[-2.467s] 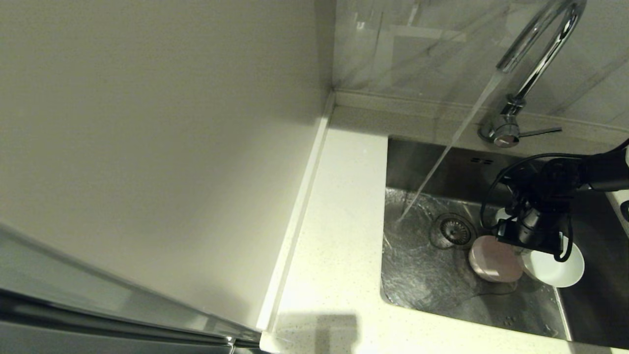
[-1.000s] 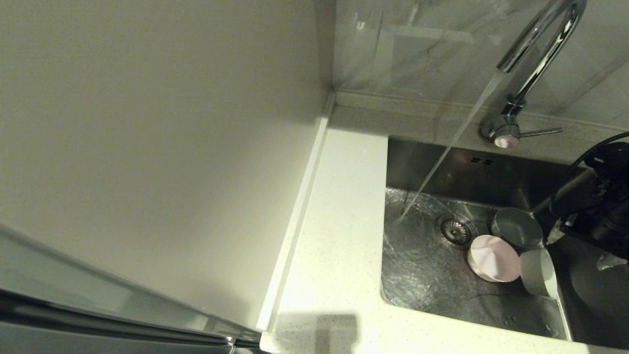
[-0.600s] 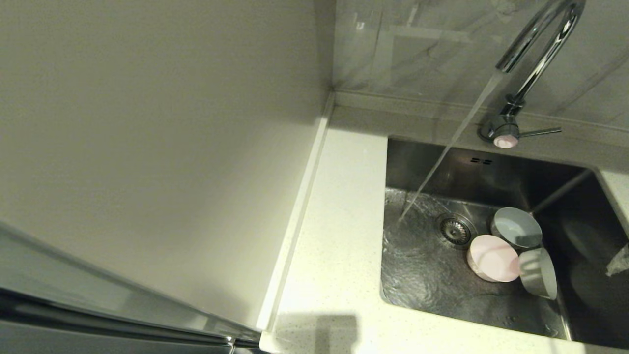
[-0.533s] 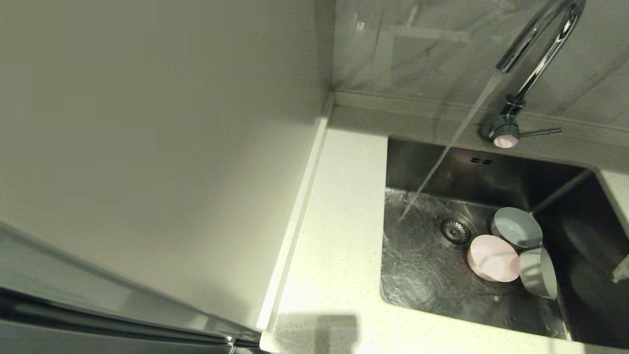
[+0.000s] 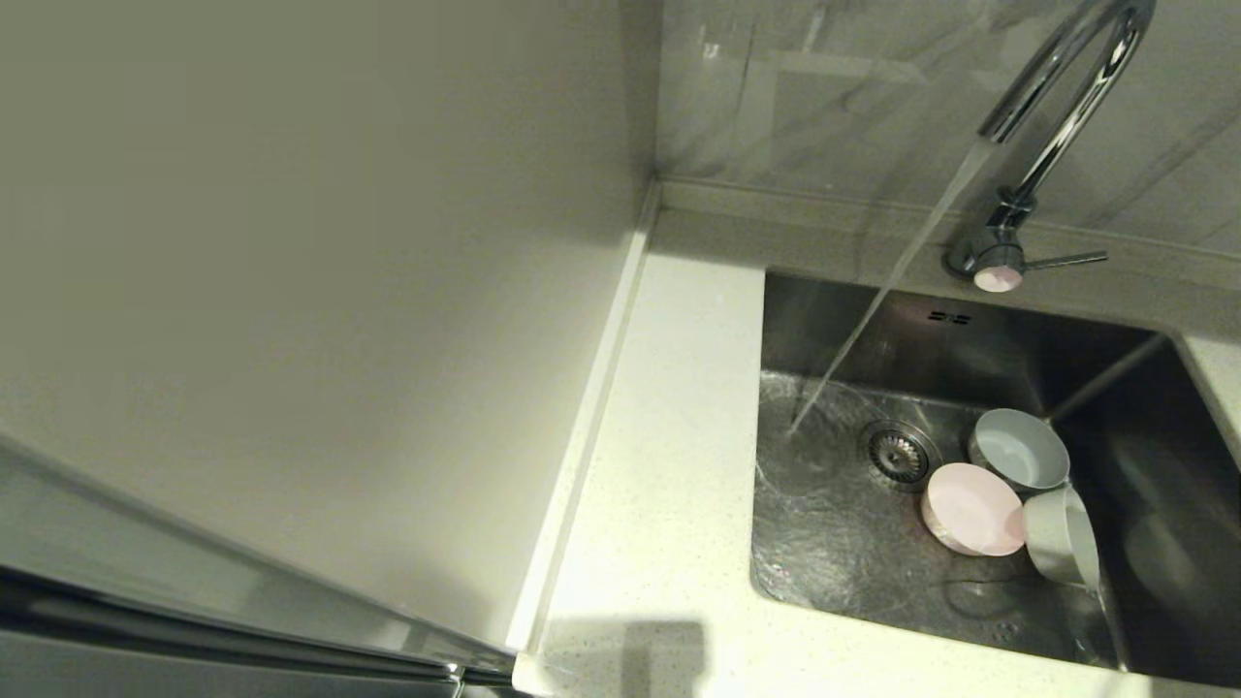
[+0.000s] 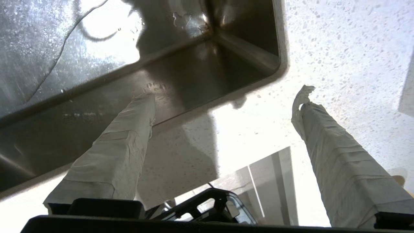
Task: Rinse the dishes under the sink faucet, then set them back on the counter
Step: Put a bowl into the sink
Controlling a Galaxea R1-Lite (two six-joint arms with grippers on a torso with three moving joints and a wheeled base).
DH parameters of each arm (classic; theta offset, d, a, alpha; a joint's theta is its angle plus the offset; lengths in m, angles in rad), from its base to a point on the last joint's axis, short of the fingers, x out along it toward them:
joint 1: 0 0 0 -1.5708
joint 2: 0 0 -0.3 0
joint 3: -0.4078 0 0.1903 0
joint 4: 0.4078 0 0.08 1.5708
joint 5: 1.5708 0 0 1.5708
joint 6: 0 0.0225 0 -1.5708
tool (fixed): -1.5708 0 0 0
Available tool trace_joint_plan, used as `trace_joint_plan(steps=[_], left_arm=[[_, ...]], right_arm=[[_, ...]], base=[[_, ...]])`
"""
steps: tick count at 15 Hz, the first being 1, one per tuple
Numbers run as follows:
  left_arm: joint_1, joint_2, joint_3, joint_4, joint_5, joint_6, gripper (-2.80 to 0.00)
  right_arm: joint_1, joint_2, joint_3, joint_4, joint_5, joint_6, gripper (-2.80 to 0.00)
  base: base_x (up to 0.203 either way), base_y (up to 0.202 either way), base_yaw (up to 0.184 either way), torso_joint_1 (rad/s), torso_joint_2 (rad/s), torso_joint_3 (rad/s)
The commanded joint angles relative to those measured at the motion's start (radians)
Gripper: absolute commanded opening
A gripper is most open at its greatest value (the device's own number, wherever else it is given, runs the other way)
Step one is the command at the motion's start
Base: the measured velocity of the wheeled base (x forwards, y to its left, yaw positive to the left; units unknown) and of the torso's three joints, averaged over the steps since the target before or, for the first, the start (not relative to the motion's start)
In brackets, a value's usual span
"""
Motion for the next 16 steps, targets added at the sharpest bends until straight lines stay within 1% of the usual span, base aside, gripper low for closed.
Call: trace_joint_plan(steps=[1,3,4,8,10,12,13,15,16], left_arm=[[0.000,-0.004,0.000,-0.001,0.000,-0.001,-2.80],[0.001,-0.003,0.000,-0.001,0.000,-0.001,-2.80],[0.000,-0.004,0.000,-0.001,0.000,-0.001,-2.80],[-0.001,-0.003,0.000,-0.001,0.001,0.000,-2.80],[0.000,-0.003,0.000,-0.001,0.000,-0.001,-2.80],[0.000,-0.003,0.000,-0.001,0.000,0.000,-2.80],[0.000,-0.003,0.000,-0.001,0.000,0.000,-2.80],[0.001,-0.003,0.000,-0.001,0.000,0.001,-2.80],[0.001,-0.003,0.000,-0.001,0.000,-0.001,-2.80]], right_arm=[[-0.001,-0.026,0.003,0.003,-0.001,-0.015,0.00],[0.000,-0.049,0.012,0.002,0.004,-0.043,0.00],[0.002,-0.057,0.014,0.002,0.007,-0.061,-2.80],[0.003,-0.058,-0.012,-0.003,0.014,-0.069,-2.80],[0.007,-0.058,-0.057,-0.042,0.016,-0.069,-2.80],[0.053,-0.058,-0.098,-0.169,0.021,-0.078,-2.80],[0.081,-0.066,-0.112,-0.255,0.022,-0.110,-2.80],[0.142,-0.090,-0.131,-0.459,0.016,-0.171,-2.80],[0.182,-0.109,-0.138,-0.571,-0.007,-0.183,-2.80]], base=[[0.000,0.000,0.000,0.000,0.00,0.000],[0.000,0.000,0.000,0.000,0.00,0.000],[0.000,0.000,0.000,0.000,0.00,0.000],[0.000,0.000,0.000,0.000,0.00,0.000],[0.000,0.000,0.000,0.000,0.00,0.000],[0.000,0.000,0.000,0.000,0.00,0.000],[0.000,0.000,0.000,0.000,0.00,0.000],[0.000,0.000,0.000,0.000,0.00,0.000],[0.000,0.000,0.000,0.000,0.00,0.000]])
